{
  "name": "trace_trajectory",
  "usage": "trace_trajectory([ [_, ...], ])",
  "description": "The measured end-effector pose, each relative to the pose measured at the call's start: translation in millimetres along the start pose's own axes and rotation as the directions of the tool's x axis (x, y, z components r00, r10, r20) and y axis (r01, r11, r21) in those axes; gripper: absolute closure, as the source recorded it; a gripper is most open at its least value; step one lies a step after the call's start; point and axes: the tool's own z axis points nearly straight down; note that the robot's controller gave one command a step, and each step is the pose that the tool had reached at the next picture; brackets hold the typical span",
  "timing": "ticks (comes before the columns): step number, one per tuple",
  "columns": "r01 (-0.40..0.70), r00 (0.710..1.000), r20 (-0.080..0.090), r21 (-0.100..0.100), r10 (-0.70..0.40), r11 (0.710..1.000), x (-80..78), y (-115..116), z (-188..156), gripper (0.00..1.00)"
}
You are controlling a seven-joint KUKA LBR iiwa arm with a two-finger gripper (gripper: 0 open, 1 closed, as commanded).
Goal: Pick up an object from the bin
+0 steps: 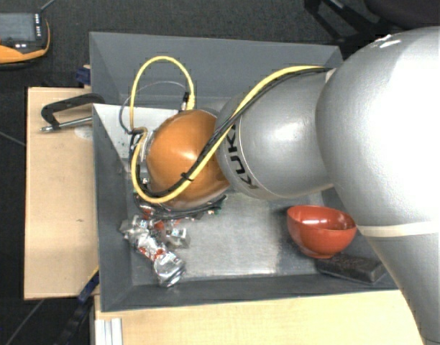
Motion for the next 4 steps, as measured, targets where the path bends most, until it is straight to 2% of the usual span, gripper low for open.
trace_trajectory([
  [1,-0.024,1.000,0.002,0.003,0.024,1.000,42.6,-9,-1,1.00],
  [2,-0.156,0.988,0.014,0.014,0.156,0.988,72.8,-66,-145,1.00],
  [3,-0.222,0.975,0.014,0.008,0.222,0.975,76.7,-38,-72,1.00],
  [4,-0.058,0.998,0.024,0.021,0.057,0.998,28.4,-53,-218,1.00],
])
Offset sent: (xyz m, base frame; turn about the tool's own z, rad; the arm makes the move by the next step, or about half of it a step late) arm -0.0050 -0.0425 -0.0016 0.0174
